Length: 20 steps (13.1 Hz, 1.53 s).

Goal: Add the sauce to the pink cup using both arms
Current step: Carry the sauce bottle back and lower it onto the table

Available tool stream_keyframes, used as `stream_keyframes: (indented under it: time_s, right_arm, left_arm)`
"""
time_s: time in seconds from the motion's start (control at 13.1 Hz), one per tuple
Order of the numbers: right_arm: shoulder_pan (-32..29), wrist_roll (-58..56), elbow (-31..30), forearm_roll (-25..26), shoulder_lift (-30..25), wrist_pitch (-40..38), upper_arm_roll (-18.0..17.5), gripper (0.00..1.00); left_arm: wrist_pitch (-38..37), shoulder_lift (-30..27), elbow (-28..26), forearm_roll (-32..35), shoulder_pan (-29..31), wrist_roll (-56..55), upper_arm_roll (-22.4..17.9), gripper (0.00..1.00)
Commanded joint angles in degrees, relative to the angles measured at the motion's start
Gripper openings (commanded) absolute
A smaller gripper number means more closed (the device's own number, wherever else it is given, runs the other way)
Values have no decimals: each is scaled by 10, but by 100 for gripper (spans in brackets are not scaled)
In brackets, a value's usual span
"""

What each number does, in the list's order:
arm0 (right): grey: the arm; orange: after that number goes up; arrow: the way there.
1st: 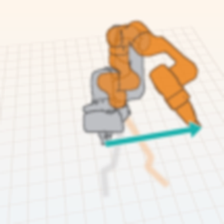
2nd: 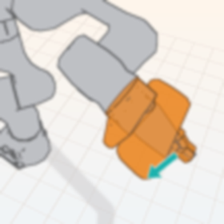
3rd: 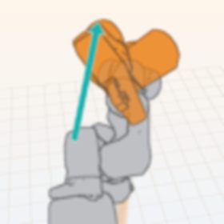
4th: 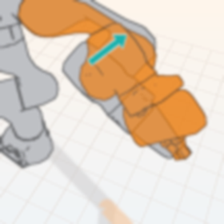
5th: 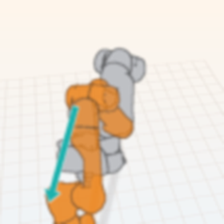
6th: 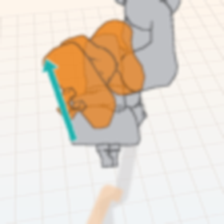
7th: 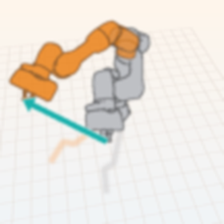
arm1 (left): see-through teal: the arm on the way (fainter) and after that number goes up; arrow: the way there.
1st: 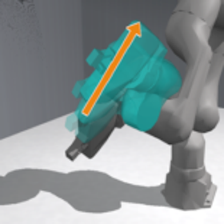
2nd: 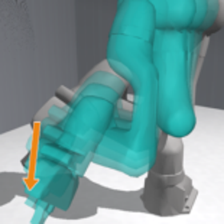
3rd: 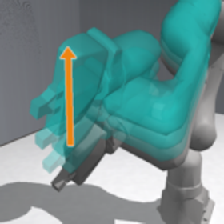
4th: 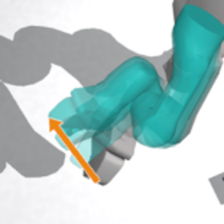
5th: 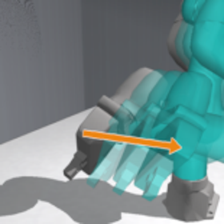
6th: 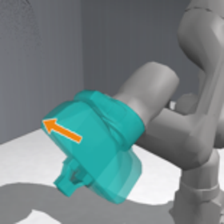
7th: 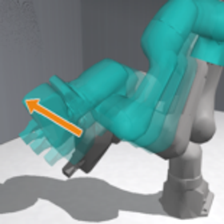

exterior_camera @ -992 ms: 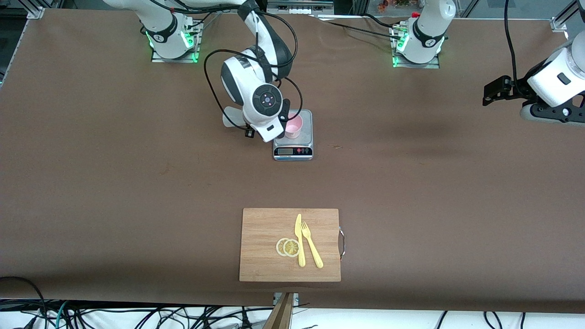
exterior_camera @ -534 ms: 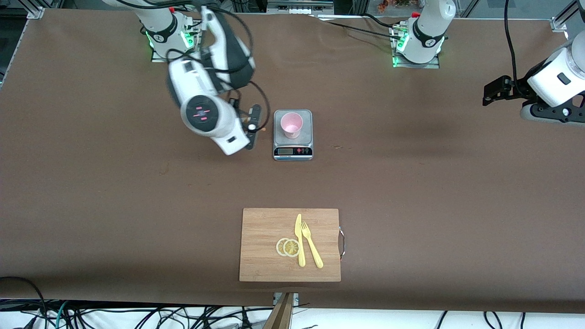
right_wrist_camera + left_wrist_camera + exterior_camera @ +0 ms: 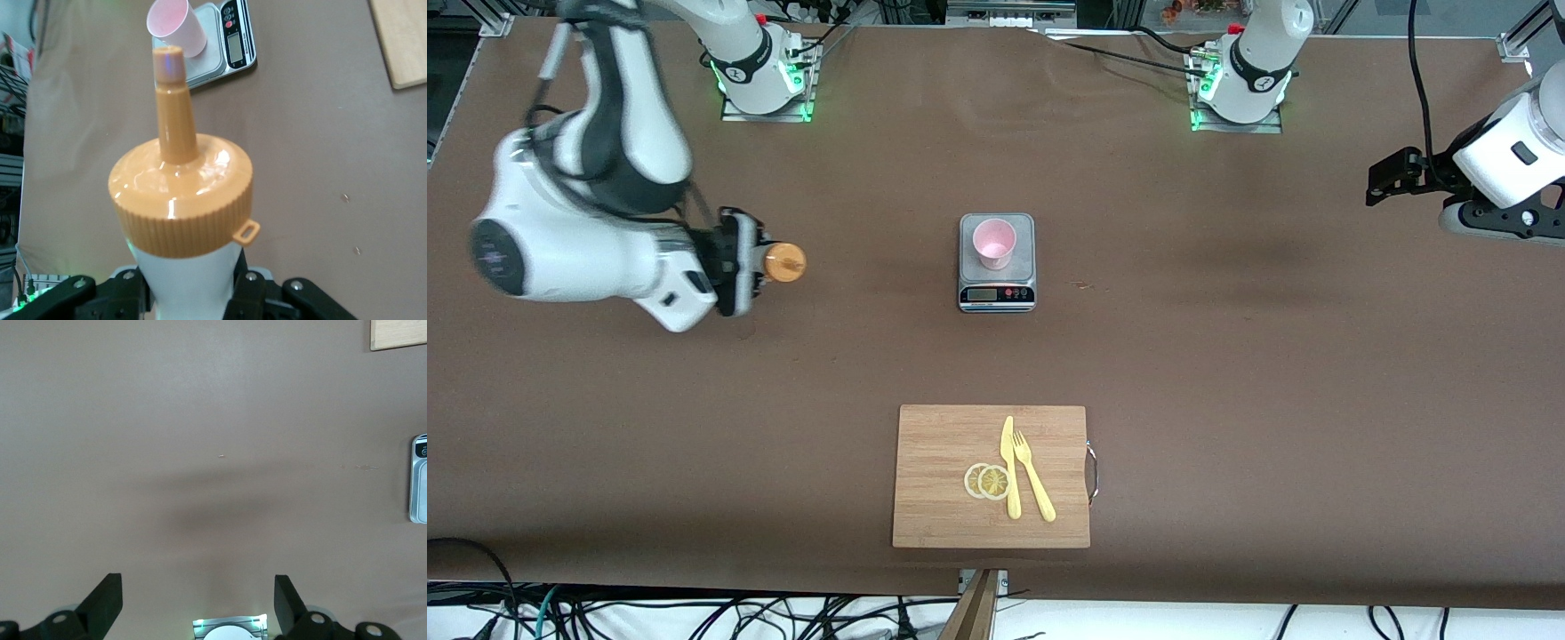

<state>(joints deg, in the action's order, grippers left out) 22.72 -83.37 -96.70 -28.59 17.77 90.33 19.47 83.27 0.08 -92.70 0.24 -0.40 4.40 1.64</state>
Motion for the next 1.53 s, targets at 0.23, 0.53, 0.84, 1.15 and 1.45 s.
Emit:
stream_keyframes:
  time_s: [0.23,0.53,0.84,1.15,1.45]
  right_arm:
    - [-170,-269,-79,-91,-14,-10,-22,45]
    - [-239,-417,-89,-165,21,-35,-22,45]
    - [-274,-552,-86,-261,116,-44,-22,45]
    - [-275,-608,-85,-306,176,-44,-22,45]
    - [-282,-610,-80,-314,208,-43,-21,48]
  left_arm:
    - [-7,0,4,-2,-3,8,-3,100]
    - [-7,-1,4,-2,-2,11,-4,100]
    - [-7,-1,4,-2,-3,11,-4,100]
    - [-7,-1,4,-2,-3,11,-4,100]
    - [-7,0,4,-2,-3,11,-4,100]
